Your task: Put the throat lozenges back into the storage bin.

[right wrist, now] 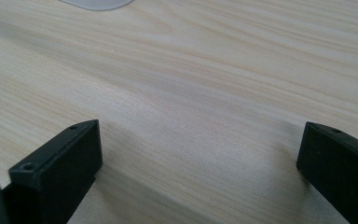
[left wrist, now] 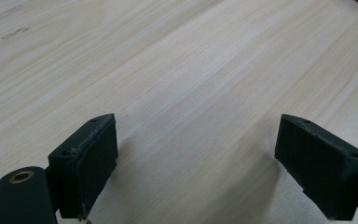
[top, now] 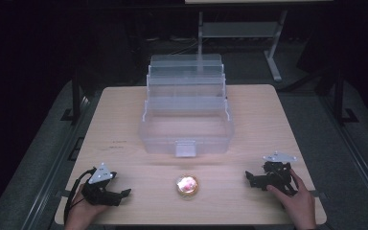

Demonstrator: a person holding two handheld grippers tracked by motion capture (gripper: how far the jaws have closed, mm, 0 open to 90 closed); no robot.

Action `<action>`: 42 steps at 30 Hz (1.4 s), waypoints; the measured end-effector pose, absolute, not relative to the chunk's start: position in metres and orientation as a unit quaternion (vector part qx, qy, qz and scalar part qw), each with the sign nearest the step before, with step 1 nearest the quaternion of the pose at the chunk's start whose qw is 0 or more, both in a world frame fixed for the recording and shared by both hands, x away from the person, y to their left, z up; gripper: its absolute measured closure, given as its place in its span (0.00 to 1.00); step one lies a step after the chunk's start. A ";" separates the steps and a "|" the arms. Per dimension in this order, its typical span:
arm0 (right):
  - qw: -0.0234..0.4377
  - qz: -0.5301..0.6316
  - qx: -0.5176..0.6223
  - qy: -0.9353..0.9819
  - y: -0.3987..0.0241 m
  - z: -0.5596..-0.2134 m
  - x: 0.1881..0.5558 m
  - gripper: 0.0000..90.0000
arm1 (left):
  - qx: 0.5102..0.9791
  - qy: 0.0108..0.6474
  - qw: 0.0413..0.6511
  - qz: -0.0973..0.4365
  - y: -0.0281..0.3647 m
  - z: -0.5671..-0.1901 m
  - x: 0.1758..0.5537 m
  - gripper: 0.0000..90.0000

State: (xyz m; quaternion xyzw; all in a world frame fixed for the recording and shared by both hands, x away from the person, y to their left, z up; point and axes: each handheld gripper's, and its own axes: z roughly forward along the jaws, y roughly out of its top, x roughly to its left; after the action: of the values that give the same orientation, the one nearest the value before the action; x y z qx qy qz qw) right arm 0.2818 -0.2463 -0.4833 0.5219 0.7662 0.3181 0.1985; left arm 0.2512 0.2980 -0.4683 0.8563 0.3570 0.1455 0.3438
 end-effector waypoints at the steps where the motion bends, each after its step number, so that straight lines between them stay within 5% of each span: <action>1: 0.199 0.319 0.522 0.766 -0.246 -0.483 0.282 0.00 | 0.859 0.354 0.341 0.146 0.296 -0.467 0.251 0.14; 42: 0.198 0.318 0.522 0.766 -0.246 -0.483 0.281 0.00 | 0.884 0.325 0.317 0.110 0.271 -0.447 0.256 0.15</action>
State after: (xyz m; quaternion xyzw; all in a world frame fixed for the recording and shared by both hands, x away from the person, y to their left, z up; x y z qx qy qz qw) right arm 0.2810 -0.2463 -0.4832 0.5216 0.7664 0.3183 0.1980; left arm 0.2565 0.2712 -0.4473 0.8843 0.3250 0.1099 0.3168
